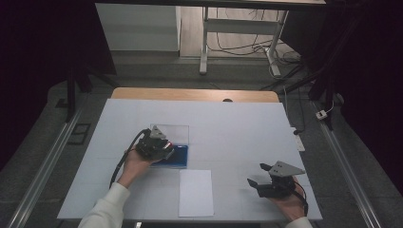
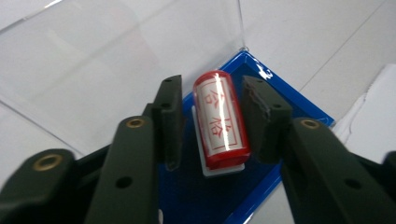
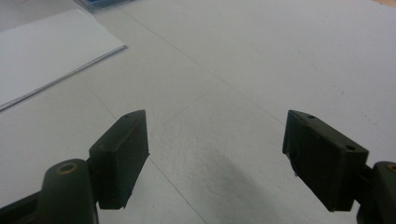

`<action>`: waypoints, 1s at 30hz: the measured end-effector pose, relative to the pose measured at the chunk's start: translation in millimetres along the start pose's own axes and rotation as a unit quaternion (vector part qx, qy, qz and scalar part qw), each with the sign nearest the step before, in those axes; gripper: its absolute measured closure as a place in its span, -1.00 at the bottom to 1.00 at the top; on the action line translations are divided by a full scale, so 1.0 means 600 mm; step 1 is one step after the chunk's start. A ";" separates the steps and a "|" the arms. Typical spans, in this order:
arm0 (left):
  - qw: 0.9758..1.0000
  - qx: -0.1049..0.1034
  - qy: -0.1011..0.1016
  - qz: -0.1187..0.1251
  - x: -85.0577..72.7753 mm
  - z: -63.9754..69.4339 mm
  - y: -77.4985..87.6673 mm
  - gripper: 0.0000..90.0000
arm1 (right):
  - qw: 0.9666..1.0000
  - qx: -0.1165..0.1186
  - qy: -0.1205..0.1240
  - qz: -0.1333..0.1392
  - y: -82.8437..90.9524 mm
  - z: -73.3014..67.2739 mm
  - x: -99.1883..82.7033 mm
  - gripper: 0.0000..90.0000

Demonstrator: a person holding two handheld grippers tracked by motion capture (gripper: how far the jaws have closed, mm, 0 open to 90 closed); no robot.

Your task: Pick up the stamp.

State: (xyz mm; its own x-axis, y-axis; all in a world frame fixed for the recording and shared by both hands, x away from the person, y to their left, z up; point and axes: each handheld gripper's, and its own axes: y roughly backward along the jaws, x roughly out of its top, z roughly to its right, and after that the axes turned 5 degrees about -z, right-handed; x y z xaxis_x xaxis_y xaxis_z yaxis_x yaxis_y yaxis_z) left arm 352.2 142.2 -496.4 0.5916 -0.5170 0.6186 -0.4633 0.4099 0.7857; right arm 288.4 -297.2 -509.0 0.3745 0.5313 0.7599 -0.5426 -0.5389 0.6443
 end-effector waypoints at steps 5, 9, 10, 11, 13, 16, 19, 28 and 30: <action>1.000 -0.005 0.001 -0.002 0.000 -0.001 -0.001 0.50 | 1.000 -0.001 0.001 -0.001 0.000 0.001 0.000 -0.50; 1.000 -0.008 0.003 -0.003 -0.001 -0.002 0.000 0.53 | 1.000 0.001 0.000 0.000 -0.001 0.001 -0.001 -0.50; 1.000 -0.008 0.002 -0.003 -0.001 -0.002 0.000 0.53 | 1.000 0.001 0.000 0.000 -0.001 0.001 -0.001 -0.50; 1.000 -0.007 0.002 -0.003 -0.001 -0.002 0.000 0.54 | 1.000 0.001 0.000 0.000 -0.001 0.001 -0.001 -0.50; 1.000 -0.006 0.000 -0.003 -0.001 -0.001 0.000 0.54 | 1.000 -0.001 0.001 -0.001 -0.001 0.001 0.000 -0.50; 1.000 -0.004 -0.002 -0.003 -0.001 0.000 0.000 0.55 | 1.000 -0.001 0.001 -0.001 0.000 0.001 0.000 -0.50; 1.000 0.000 -0.006 -0.003 -0.001 0.000 0.002 0.55 | 1.000 -0.001 0.000 -0.001 0.001 0.001 -0.001 -0.50; 1.000 -0.008 -0.005 0.021 -0.001 -0.002 0.024 0.55 | 1.000 -0.001 0.000 0.001 0.001 0.001 0.000 -0.50; 0.999 -0.013 -0.005 0.029 0.000 -0.001 0.031 0.55 | 1.000 0.002 0.000 0.003 0.001 0.000 0.000 -0.50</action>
State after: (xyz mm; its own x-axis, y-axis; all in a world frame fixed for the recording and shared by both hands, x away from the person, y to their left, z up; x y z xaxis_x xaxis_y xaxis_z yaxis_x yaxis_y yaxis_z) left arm 344.2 150.3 -481.6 0.5574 -0.5001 0.6627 -0.4785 0.4588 0.7487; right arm 288.1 -297.5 -508.9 0.3721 0.5276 0.7637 -0.5419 -0.5445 0.6402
